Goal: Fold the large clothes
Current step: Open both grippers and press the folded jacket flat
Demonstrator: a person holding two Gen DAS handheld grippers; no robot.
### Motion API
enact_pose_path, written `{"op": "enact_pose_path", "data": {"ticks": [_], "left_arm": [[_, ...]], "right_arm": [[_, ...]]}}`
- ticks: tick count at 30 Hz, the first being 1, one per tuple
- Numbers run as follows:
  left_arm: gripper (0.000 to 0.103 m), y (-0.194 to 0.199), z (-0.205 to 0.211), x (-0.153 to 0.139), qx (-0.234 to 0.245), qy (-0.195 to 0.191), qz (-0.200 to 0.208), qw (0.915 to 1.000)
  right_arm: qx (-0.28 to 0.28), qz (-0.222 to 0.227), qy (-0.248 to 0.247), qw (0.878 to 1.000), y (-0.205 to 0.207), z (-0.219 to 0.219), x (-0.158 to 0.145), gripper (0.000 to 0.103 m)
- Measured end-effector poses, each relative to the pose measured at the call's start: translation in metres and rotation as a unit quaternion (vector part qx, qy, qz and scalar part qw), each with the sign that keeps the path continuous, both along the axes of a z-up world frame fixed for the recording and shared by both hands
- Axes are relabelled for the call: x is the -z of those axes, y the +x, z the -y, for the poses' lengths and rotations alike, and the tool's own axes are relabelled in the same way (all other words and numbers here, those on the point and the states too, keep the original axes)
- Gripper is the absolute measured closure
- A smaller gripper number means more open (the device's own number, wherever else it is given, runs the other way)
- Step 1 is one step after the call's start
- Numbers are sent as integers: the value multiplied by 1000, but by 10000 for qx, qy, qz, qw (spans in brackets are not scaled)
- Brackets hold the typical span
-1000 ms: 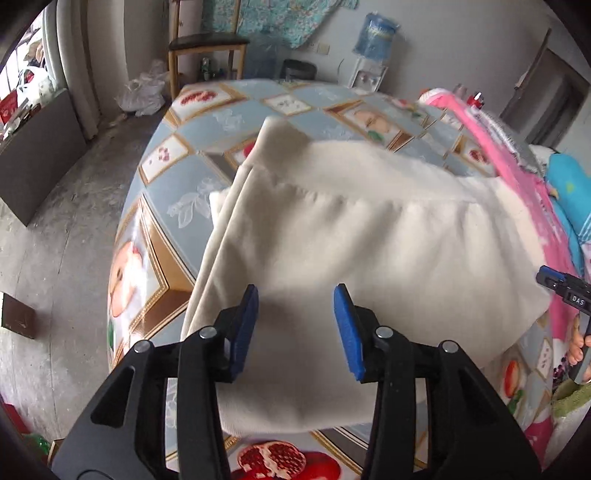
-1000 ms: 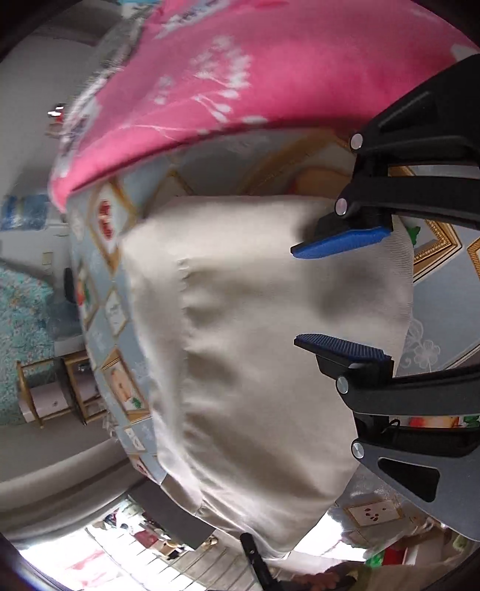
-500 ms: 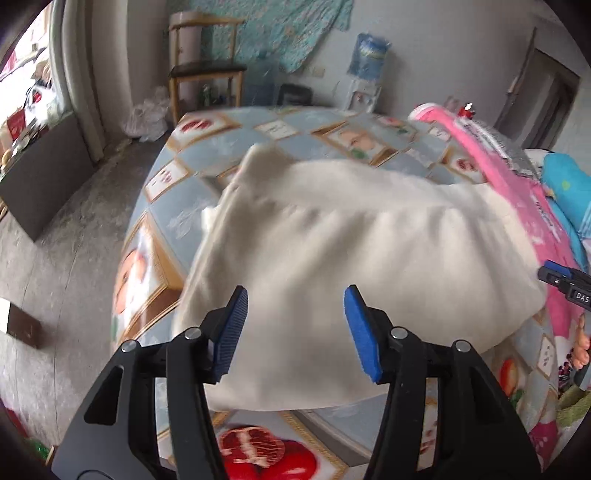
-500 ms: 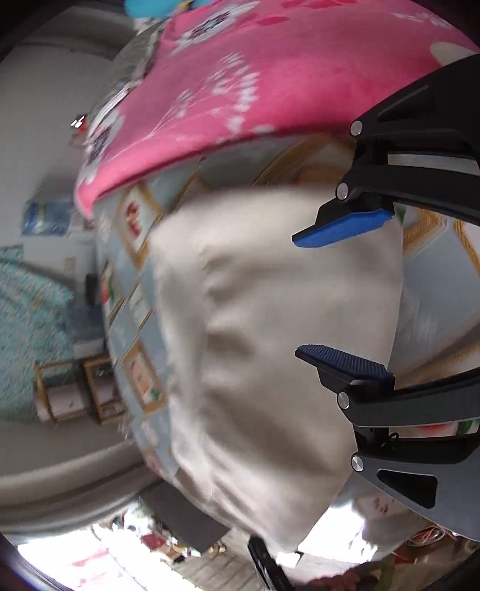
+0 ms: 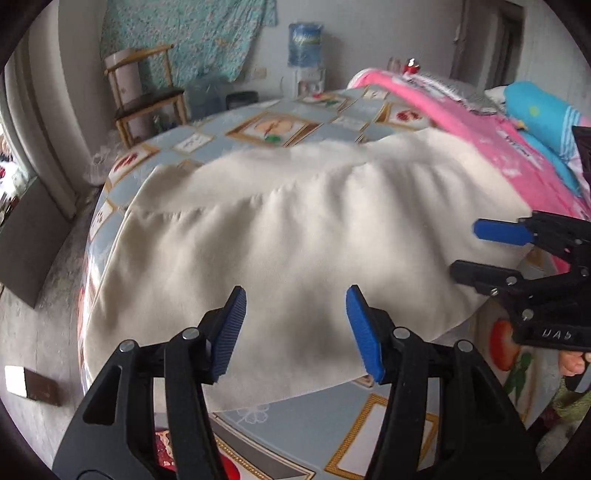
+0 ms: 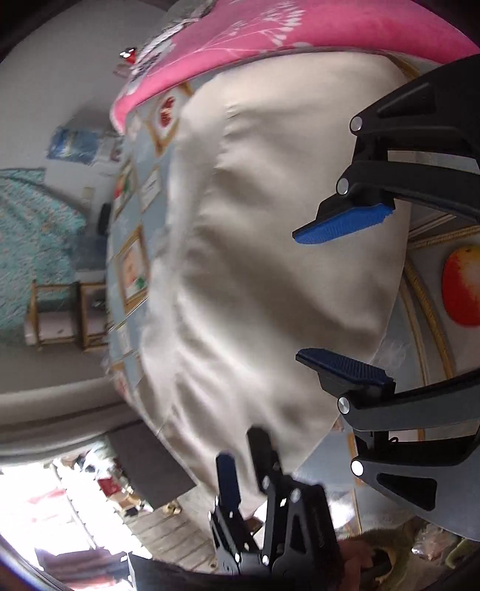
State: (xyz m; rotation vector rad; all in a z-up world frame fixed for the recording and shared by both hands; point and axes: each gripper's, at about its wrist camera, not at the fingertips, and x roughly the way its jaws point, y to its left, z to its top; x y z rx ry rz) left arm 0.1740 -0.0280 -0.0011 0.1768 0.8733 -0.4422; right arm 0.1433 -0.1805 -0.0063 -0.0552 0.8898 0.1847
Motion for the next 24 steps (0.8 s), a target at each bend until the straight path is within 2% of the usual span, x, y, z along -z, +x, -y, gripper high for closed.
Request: {"op": "enact_pose_path", "data": {"ticks": [4,5,7,11,12,15,17,18,19,21,24], "left_arm": [[42,7,15,30,15,261,-333,9991],[42,7,12,30,-23,124,-306,9995],[42,11,10,24,2,140,-454,9989],[42,32,1,-1,-97,254,-104,9996],[42,42,-2,-6,-198,207,-83,9996],[42,86,-19,-8,-696,-256,-218,9970],[42,112,-26,9,-1028,-136,-511,9933],[42,124,-31,25,-1215,43,-791,9894],[42,126,-36,30,-1219,-66,-902,9884],[42,126,-40,25,-1136,-161,-887,9894],[42,137,-53,7,-1211,-472,-754,9887]], "right_arm": [[-55,-300,-140,9994,12,-11,32,45],[-52,-312,-43,9995,10,-8,30,45],[-63,-464,66,9989,13,-2,19,45],[217,53,-380,9990,25,23,-14,45],[403,82,-355,9985,35,36,-18,45],[986,64,-309,9946,71,76,-16,44],[1267,-246,-393,9909,95,99,3,44],[1350,-596,-333,9885,106,108,19,44],[1346,-854,-147,9871,113,115,29,44],[1279,-923,55,9875,112,124,25,44],[1384,-618,77,9884,116,134,5,44]]}}
